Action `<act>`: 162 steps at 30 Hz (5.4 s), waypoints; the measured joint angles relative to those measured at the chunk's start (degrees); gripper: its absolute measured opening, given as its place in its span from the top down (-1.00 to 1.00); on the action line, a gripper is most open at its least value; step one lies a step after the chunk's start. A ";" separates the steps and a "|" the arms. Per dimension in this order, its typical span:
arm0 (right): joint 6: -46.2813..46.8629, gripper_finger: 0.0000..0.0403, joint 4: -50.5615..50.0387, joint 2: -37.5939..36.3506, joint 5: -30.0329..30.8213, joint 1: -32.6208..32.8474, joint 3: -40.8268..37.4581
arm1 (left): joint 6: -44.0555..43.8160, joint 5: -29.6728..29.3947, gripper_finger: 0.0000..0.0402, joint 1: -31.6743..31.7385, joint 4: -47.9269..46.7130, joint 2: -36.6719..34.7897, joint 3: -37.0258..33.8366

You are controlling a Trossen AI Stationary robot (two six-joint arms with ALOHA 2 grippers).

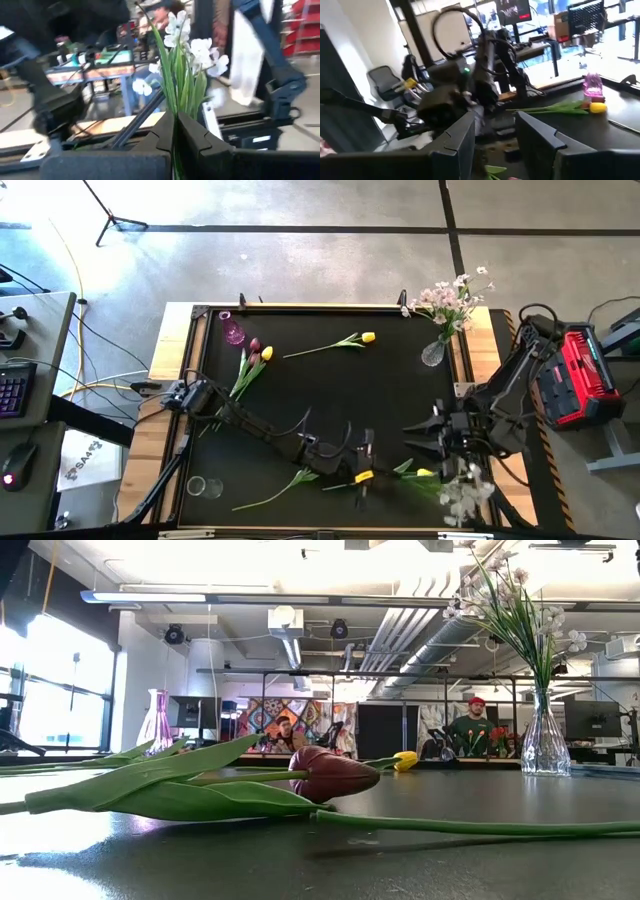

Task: Sort flowers into vase by color
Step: Put the white flowers into the top transparent vase

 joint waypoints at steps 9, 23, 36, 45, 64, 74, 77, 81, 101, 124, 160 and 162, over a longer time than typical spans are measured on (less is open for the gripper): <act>-18.55 0.35 18.93 -0.02 1.30 4.48 0.00 | -4.34 -22.86 1.00 1.16 -7.80 -0.02 0.00; -3.94 0.35 -1.52 0.00 18.57 4.74 0.00 | -19.48 -6.35 1.00 12.77 3.96 -0.51 -16.12; 42.80 0.35 -33.75 7.02 12.76 -2.29 -0.01 | -23.74 1.99 1.00 18.89 53.40 -0.59 -37.70; 54.87 0.21 -33.68 18.16 13.68 -11.48 -0.02 | -21.11 9.44 1.00 18.95 54.27 -2.37 -37.46; 39.45 -0.43 -16.55 23.16 25.92 -12.79 -0.02 | -20.73 18.76 1.00 19.95 54.50 -3.67 -37.08; 0.68 -0.35 13.17 20.37 4.69 -21.51 -0.02 | -19.67 24.98 1.00 19.98 53.81 -3.58 -36.54; -2.24 -0.28 15.46 20.35 2.66 -22.89 -0.02 | -19.62 25.22 1.00 19.98 52.17 -3.56 -36.54; -1.19 -0.02 14.16 20.35 3.50 -23.21 -0.02 | -19.17 25.20 1.00 19.98 49.52 -3.56 -36.54; 15.40 1.00 -13.70 16.74 -3.87 -29.88 -0.02 | -17.13 19.97 0.61 21.09 36.04 -3.54 -36.57; 29.65 1.00 -48.36 3.11 -24.07 -34.41 0.00 | -16.58 13.43 0.35 21.86 25.05 -3.54 -36.57; 22.71 1.00 -76.60 -7.93 -15.15 -34.41 8.61 | -19.49 12.71 0.35 24.47 24.10 -3.54 -36.57; 22.81 1.00 -76.76 -7.96 -14.90 -34.41 8.68 | -19.15 12.15 0.35 24.50 24.02 -3.54 -36.57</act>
